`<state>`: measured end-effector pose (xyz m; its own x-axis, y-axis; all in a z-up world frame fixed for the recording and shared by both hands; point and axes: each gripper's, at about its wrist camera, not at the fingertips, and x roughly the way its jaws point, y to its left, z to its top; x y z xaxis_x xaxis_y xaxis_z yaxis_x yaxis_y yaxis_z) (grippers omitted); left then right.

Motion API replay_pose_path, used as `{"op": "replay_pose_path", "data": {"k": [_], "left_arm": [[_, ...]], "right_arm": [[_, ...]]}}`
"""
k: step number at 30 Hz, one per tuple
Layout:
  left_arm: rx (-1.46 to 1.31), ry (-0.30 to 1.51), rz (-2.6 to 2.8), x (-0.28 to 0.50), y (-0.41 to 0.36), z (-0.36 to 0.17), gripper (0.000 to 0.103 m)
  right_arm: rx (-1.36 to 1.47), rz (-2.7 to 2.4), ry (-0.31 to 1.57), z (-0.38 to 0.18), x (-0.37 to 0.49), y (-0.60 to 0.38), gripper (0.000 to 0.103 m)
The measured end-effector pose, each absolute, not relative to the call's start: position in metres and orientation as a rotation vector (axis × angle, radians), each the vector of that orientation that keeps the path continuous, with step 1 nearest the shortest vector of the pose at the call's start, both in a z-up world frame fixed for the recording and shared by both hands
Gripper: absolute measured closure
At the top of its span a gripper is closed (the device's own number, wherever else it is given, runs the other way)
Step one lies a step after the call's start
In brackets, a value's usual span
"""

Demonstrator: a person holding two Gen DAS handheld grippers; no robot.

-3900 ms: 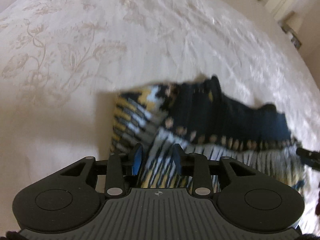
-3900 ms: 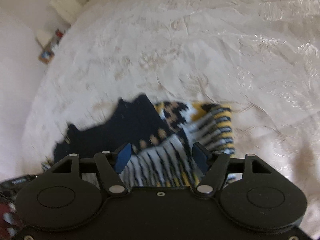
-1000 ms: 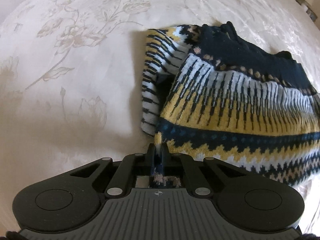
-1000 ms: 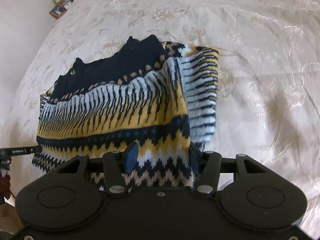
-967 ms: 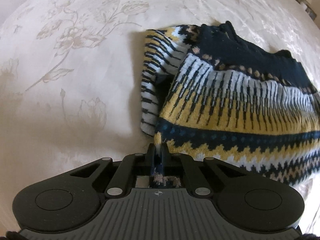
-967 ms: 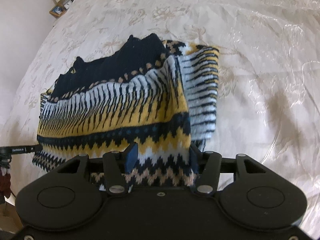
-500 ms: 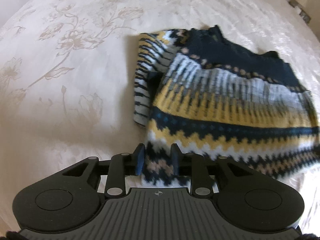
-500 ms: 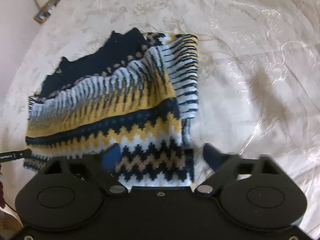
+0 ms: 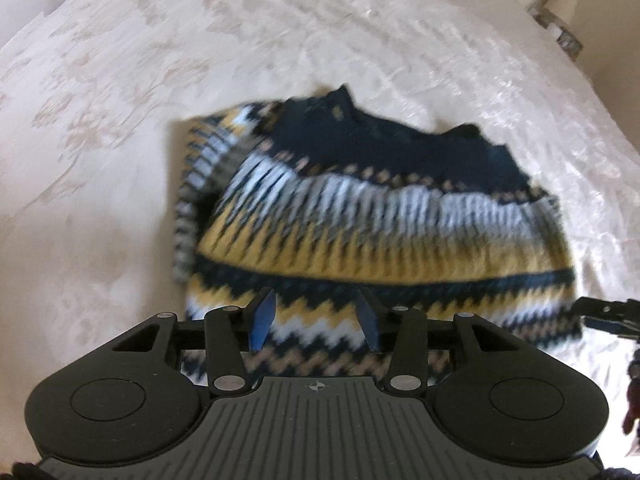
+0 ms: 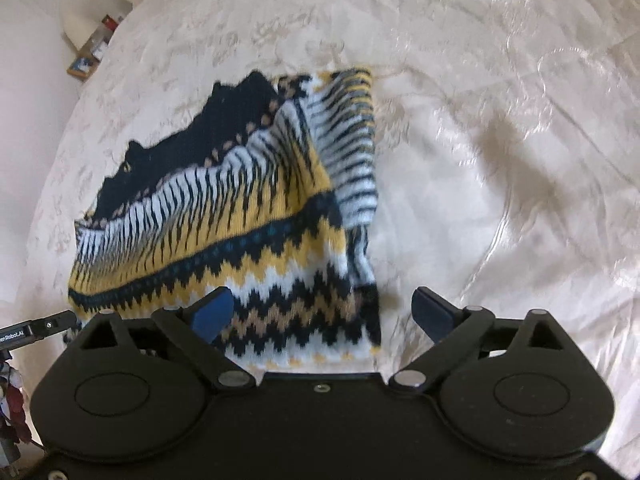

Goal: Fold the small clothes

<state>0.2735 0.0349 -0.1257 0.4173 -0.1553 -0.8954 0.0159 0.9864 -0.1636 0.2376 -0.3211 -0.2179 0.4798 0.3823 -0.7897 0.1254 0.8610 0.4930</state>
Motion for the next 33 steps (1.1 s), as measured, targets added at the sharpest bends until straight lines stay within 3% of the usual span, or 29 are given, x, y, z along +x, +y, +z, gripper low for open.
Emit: {"op": "replay_pose_path", "data": {"k": [10, 25, 33], "left_arm": [[-0.100, 1.113, -0.168, 0.313, -0.013, -0.117, 0.060], [-0.032, 1.214, -0.137, 0.387, -0.054, -0.180, 0.060], [0.018, 1.231, -0.139, 0.406, -0.060, -0.199, 0.051]], "right_arm": [[0.543, 0.213, 1.057, -0.214, 0.269, -0.331, 0.004], [0.597, 0.278, 1.094, -0.235, 0.291, -0.343, 0.003], [0.642, 0.361, 1.107, -0.248, 0.301, -0.343, 0.000]]}}
